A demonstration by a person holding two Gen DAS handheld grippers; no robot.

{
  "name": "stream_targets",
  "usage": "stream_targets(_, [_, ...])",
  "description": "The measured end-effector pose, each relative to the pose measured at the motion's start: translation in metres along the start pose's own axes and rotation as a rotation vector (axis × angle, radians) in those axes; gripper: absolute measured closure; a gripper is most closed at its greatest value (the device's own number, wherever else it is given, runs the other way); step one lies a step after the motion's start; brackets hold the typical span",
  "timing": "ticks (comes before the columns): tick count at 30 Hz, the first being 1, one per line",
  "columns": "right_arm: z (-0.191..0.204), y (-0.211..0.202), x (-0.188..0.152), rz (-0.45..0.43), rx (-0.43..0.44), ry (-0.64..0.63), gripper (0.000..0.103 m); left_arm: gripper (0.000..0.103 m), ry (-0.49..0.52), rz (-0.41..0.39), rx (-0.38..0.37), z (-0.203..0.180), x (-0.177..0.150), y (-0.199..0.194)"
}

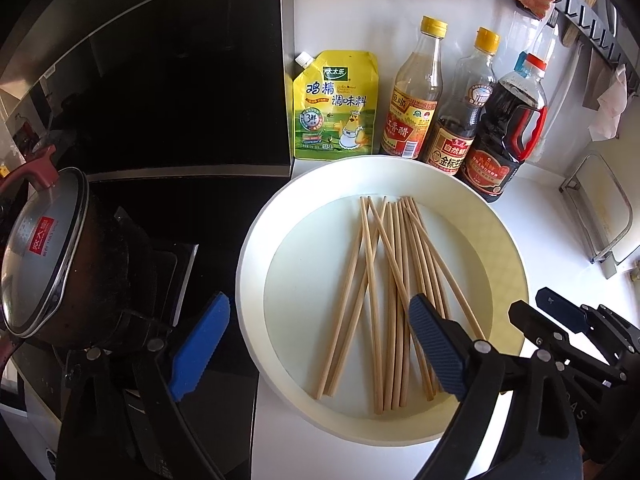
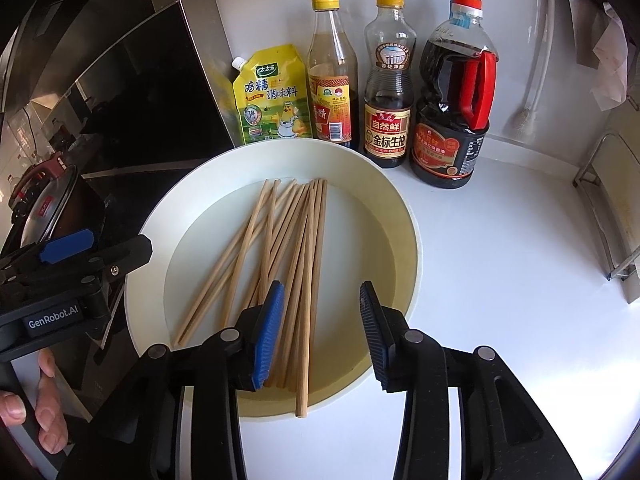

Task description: Organize utensils

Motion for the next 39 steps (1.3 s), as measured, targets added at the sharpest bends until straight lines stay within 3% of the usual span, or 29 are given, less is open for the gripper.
stream_targets(13, [0.003, -0.009, -0.005, -0.018, -0.011, -0.014, 0.047, 0.007, -0.009, -0.014, 0.027, 0.006, -0.003, -0.008])
stream_targets(23, [0.004, -0.014, -0.011, -0.020, -0.018, -0.019, 0.045, 0.007, -0.011, -0.011, 0.056, 0.009, -0.010, -0.013])
stream_targets(39, [0.007, -0.024, -0.017, -0.024, -0.007, -0.038, 0.044, 0.006, -0.021, -0.013, 0.044, 0.006, -0.016, -0.024])
Point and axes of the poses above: each gripper's, at about its wrist camera, not at the fingertips, and y roughly the way its jaws point, z to its left, x to its top, the point moved 6 cm from there along y, roughly the way its jaws point, and after that the axes turned 2 degrees about z, right-handed, at the moved point
